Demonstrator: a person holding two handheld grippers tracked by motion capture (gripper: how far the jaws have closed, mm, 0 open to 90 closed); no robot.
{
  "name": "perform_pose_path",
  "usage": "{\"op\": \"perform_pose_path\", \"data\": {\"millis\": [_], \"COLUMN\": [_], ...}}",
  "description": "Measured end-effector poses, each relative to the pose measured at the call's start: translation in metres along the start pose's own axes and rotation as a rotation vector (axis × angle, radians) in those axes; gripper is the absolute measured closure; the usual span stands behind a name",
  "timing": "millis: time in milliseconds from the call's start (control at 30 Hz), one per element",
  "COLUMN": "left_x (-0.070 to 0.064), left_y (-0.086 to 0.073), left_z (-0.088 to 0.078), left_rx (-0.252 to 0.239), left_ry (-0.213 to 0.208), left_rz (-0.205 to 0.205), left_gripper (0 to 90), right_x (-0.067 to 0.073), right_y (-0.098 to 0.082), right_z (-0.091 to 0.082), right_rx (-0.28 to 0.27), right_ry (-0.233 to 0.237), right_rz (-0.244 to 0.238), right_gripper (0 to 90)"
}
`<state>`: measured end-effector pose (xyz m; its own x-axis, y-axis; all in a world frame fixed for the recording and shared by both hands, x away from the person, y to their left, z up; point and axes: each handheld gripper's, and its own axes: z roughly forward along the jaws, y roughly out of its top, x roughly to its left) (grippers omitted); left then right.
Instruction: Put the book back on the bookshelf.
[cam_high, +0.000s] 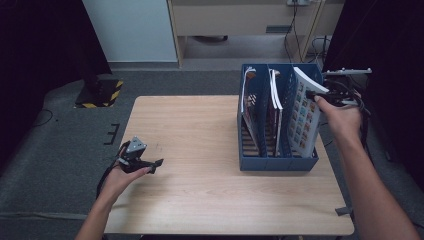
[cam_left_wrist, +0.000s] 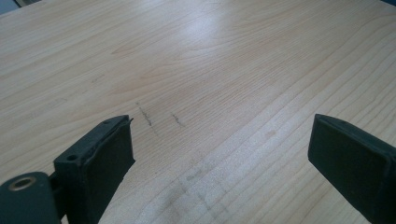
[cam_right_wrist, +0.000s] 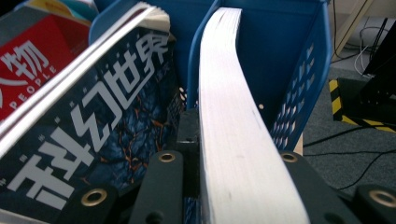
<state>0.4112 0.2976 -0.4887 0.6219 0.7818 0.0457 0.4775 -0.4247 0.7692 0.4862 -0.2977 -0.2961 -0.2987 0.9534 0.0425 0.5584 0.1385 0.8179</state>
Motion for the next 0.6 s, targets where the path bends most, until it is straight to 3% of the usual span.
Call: {"op": "perform_pose_path", "data": {"millis": [600], "left_x": [0.0009], "left_y": [0.0007], "left_z": [-0.0024], "left_rx": [-0.008], "left_ry": [0.001], "left_rz": [-0.002], "left_gripper": [6.4], "right_x": [0.0051], "right_y": [-0.0048], "right_z": [0.0016], "right_rx": [0.043], "right_ry": [0.002], "right_rz": [-0.010], "right_gripper": [73.5]}}
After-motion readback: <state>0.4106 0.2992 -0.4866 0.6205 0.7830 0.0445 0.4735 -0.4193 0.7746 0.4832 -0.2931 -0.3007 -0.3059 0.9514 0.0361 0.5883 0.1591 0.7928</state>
